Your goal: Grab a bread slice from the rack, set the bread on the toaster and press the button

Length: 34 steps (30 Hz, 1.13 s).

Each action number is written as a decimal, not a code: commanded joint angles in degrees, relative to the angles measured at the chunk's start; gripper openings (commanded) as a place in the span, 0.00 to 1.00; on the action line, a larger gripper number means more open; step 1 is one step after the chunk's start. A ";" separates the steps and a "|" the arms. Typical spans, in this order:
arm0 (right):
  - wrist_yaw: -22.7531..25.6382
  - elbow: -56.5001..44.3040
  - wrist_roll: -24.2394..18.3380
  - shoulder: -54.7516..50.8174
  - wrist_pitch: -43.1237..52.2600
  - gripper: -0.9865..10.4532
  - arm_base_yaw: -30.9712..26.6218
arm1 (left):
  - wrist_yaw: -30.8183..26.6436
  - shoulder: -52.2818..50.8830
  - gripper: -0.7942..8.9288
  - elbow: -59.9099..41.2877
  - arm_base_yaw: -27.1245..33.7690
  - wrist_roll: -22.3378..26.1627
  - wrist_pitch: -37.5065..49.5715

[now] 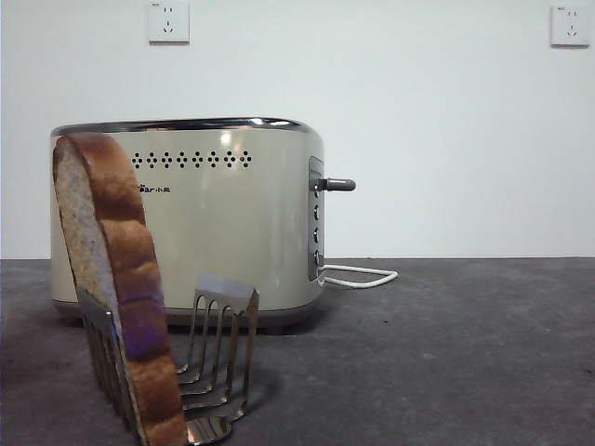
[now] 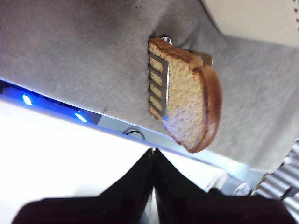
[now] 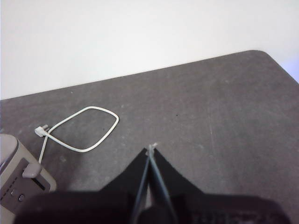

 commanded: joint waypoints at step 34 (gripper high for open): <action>-0.15 -0.09 -0.92 0.02 -1.77 0.08 0.07 | -13.20 25.66 0.49 8.17 -25.38 -7.28 12.46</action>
